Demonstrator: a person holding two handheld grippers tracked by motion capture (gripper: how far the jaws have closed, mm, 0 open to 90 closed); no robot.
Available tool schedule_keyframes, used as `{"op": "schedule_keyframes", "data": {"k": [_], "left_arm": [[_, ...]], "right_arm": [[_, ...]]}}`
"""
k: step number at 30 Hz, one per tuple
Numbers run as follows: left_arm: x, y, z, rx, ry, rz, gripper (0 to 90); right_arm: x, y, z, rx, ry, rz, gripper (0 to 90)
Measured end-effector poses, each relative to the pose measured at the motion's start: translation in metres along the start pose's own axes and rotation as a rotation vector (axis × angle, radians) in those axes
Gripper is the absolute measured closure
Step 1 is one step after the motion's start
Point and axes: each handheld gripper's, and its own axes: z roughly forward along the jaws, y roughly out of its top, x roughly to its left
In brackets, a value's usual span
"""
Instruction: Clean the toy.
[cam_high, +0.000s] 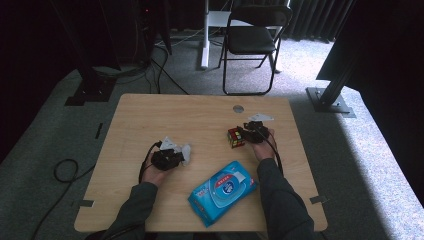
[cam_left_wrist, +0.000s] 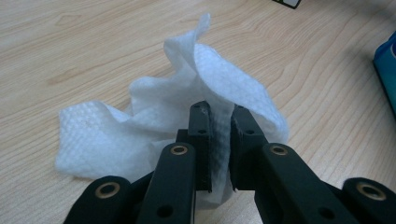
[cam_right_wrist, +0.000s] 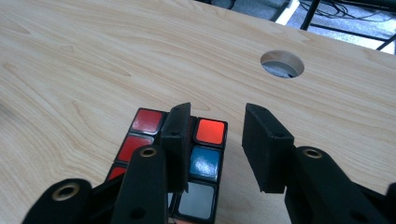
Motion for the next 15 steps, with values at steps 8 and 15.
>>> {"op": "schedule_keyframes", "data": {"k": [8,15], "left_arm": [[-0.0001,0.0000,0.0002,0.000,0.000,0.001,81.3],[0.0000,0.0000,-0.0001,-0.001,0.001,0.000,81.3]], "right_arm": [[-0.0004,0.0019,0.0031,0.007,-0.002,0.019,65.1],[-0.0008,0.0030,0.0047,0.009,0.005,0.040,66.5]]}}
